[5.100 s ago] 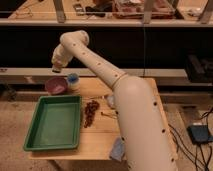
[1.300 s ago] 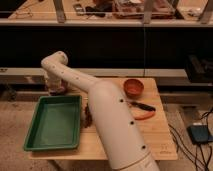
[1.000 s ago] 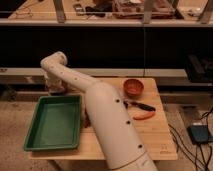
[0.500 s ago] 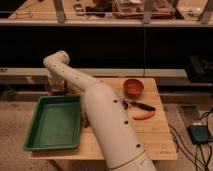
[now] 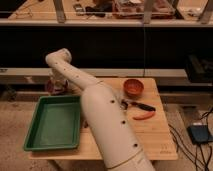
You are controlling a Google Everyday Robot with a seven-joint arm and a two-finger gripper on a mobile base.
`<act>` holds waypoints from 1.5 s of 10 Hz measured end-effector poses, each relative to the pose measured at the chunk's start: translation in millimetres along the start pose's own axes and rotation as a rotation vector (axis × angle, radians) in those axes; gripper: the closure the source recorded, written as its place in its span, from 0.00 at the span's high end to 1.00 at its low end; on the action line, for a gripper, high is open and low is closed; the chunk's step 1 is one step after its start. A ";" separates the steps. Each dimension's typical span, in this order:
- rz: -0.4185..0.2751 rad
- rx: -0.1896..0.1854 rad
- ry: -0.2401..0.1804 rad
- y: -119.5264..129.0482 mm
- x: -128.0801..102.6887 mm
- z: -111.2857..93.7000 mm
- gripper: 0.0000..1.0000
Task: Wipe purple bowl with eraser
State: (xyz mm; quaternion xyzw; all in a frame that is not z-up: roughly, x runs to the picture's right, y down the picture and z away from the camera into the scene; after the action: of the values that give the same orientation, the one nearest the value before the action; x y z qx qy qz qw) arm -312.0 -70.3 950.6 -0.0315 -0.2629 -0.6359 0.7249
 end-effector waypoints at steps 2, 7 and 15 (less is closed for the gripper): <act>-0.007 -0.001 0.002 -1.5 11.0 0.0 0.00; -0.052 0.024 -0.011 -31.3 21.2 8.3 0.00; -0.133 0.043 -0.028 -44.5 -26.2 -0.3 0.00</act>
State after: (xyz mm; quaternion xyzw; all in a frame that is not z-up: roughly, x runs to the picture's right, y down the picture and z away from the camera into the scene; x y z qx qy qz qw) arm -355.1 -55.2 926.4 -0.0073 -0.2881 -0.6763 0.6779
